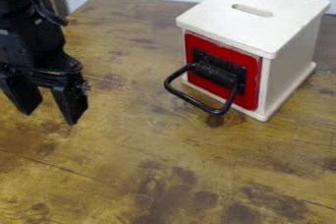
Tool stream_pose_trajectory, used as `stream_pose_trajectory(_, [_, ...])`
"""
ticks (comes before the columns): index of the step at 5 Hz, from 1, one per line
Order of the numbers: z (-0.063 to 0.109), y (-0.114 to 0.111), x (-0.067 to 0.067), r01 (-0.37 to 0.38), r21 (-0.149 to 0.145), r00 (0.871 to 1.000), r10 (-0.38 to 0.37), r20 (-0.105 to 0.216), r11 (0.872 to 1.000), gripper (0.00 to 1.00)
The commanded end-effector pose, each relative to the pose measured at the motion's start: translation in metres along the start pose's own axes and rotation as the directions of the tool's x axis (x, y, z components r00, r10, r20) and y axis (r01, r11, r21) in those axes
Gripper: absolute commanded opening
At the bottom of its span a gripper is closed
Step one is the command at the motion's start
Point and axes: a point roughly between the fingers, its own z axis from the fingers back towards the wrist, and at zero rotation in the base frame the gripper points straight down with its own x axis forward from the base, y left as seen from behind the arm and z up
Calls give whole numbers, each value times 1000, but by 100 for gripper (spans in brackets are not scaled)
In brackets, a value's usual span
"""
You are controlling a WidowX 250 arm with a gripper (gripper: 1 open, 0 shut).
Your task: Close the drawer
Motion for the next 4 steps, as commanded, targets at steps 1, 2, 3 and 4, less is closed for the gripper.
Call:
stream_pose_trajectory(1, [14,-13,4,12,5,998,-12,59,1000,100])
stream_pose_trajectory(2, [-6,-6,-2,80,-1,995,-80,57,997,100])
stream_pose_trajectory(3, [-17,4,-1,144,-9,988,-144,54,989,100])
stream_pose_trajectory(4, [-14,7,7,120,-8,992,-120,45,993,100])
